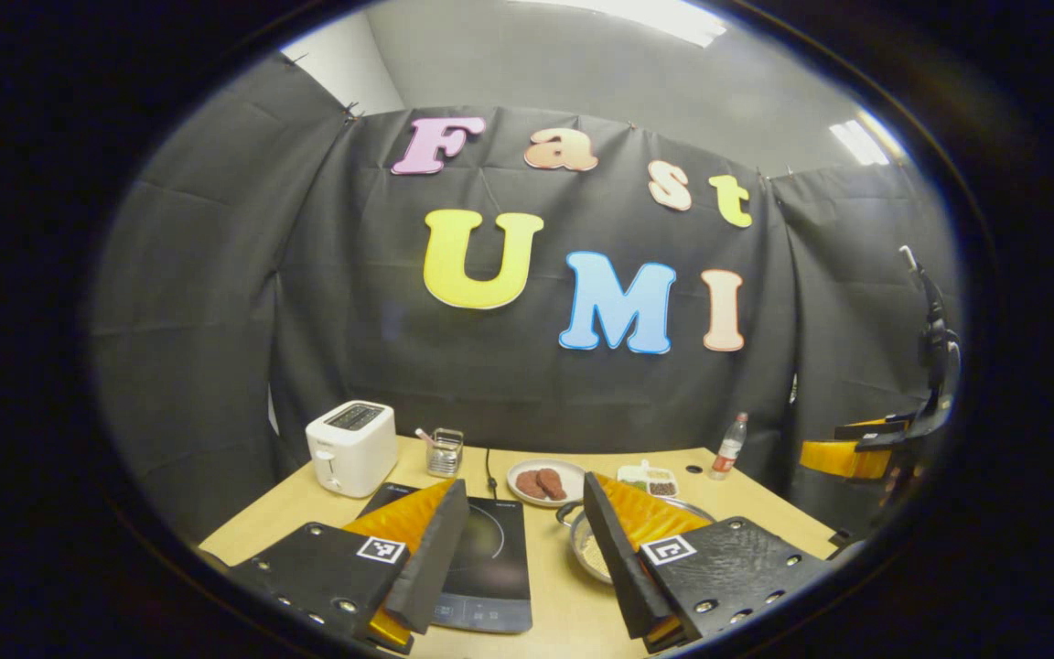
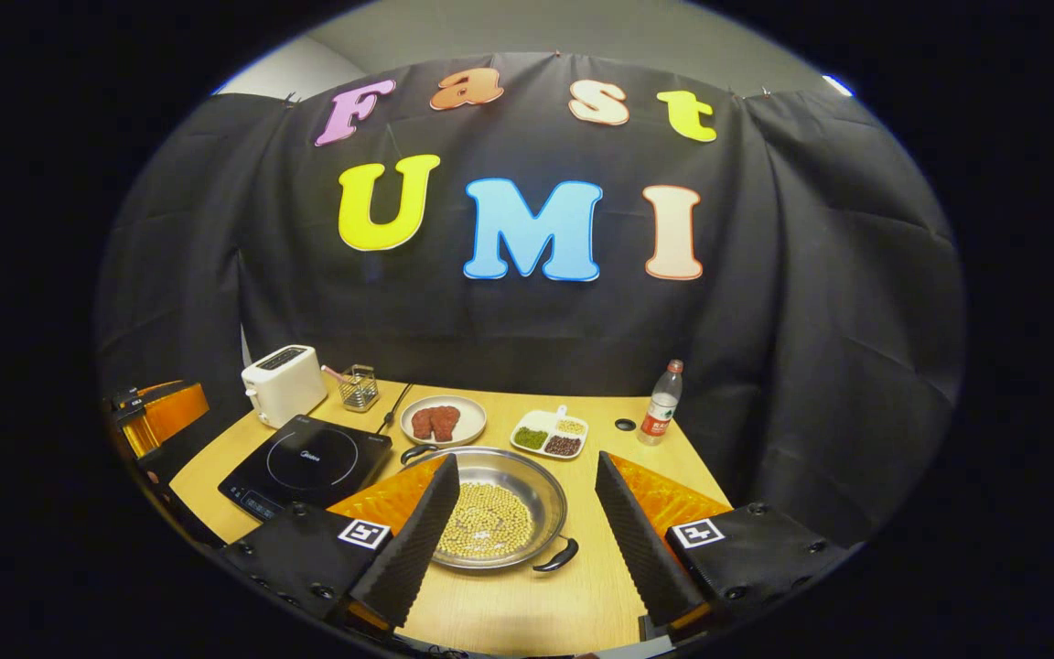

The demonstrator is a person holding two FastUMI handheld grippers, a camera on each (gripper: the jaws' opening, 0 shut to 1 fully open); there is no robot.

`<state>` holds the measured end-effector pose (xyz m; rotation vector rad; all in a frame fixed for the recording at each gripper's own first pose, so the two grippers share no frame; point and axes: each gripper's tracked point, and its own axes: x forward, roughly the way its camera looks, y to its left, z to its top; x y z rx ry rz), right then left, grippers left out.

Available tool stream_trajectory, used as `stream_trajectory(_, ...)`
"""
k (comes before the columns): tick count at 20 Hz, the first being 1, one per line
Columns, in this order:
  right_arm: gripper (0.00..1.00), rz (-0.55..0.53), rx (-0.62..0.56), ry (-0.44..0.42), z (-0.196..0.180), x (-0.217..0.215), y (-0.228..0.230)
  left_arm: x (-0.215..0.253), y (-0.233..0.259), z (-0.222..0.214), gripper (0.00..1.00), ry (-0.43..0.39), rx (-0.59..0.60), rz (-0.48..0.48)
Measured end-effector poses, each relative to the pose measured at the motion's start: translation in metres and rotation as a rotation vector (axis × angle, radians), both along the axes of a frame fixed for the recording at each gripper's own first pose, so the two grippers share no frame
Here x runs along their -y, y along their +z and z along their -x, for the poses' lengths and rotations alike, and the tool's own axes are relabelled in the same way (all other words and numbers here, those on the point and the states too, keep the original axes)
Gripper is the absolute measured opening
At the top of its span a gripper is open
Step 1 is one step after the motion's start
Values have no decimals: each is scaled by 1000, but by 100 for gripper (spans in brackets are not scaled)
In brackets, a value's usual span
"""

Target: First push the handle of the pot to place it horizontally, then grasp the pot with both hands and set it on the induction cooktop.

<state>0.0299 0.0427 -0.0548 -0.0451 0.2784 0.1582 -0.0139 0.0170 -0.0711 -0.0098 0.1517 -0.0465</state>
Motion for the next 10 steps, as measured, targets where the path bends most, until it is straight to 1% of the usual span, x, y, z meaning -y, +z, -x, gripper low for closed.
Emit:
stream_trajectory(1, 96, -6, -25, 12, -1, -3, -4, -3, -3, 1, 75, 4, -9, -4)
stream_trajectory(2, 88, -12, -46, 27, -2, -7, -8, -5, -3, 2, 78, 5, -15, -5)
stream_trajectory(3, 81, -13, -66, 33, -4, -9, -11, -6, -5, 4, 78, 2, -18, -3)
stream_trajectory(6, 30, -14, -136, 43, -11, -13, -25, -8, -11, 7, 78, -11, -36, -12)
stream_trajectory(7, 22, -13, -174, 57, -9, -18, -31, -13, -12, 7, 77, 1, -39, -18)
stream_trajectory(8, 12, -12, -214, 97, -8, -24, -41, -16, -11, 8, 78, 13, -41, -19)
stream_trajectory(9, 5, -4, -237, 113, -2, -24, -36, -16, -11, 8, 78, 20, -38, -15)
stream_trajectory(10, 3, 5, -256, 119, -18, -32, -51, -16, -12, 7, 78, 20, -40, -12)
